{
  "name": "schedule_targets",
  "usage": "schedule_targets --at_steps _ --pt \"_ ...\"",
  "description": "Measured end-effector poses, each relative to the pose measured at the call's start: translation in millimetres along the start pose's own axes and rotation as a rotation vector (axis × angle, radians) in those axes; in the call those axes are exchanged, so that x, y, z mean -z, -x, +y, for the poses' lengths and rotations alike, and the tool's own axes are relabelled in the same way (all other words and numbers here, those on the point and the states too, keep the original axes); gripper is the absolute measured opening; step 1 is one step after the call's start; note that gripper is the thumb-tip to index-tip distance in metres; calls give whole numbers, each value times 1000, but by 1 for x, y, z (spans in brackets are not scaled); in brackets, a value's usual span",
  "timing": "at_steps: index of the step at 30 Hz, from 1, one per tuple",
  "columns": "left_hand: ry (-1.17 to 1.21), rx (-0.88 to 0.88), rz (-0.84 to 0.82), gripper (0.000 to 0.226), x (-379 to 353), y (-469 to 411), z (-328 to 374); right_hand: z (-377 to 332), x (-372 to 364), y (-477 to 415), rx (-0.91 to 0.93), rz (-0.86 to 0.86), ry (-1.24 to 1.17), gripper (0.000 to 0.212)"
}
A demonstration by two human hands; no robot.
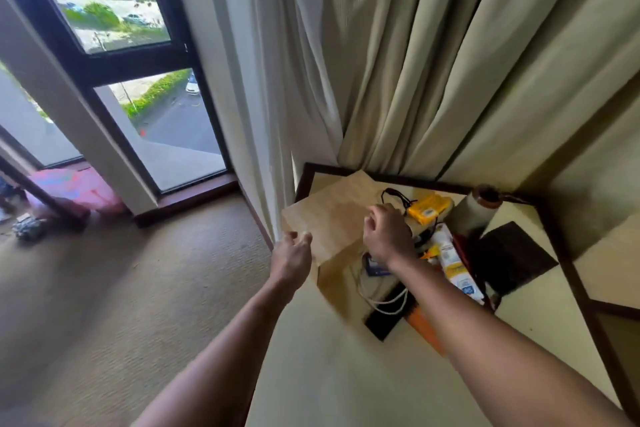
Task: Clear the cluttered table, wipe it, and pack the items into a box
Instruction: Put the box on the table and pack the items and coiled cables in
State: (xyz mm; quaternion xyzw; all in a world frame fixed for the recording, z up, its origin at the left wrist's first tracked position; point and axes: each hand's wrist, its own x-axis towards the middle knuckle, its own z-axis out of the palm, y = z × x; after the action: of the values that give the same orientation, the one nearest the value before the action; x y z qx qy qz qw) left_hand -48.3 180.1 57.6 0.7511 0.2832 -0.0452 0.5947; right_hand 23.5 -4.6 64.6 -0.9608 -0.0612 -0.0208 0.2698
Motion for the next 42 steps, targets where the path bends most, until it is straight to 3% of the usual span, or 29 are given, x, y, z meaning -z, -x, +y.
schedule_targets --at_steps 5,9,13,17,21,27,31,33,36,42 --pt "45 117 76 76 -14 -56 -1 0 -9 -78 60 -147 129 37" --pt "51 229 81 72 -20 -70 3 15 -13 -111 -35 -205 289 49" --pt "102 290 24 56 -24 -70 6 29 -13 -119 -161 -262 311 47" --pt "259 191 9 44 -20 -64 19 34 -2 -119 -180 -209 85 48" --pt "403 -2 47 78 -11 -54 39 15 30 -102 -197 -53 -234 52" --pt "436 -288 58 47 19 4 85 -14 90 -32 -109 211 -468 43" --pt "504 -333 -9 53 35 60 102 -23 124 43 -129 362 -689 23" --pt "544 -293 -85 45 43 90 100 -21 137 88 -176 402 -869 30" --pt "538 -197 -239 62 45 126 85 -7 145 152 -243 443 -841 51" --pt "403 104 -310 92 30 179 31 51 149 288 -226 448 -907 12"
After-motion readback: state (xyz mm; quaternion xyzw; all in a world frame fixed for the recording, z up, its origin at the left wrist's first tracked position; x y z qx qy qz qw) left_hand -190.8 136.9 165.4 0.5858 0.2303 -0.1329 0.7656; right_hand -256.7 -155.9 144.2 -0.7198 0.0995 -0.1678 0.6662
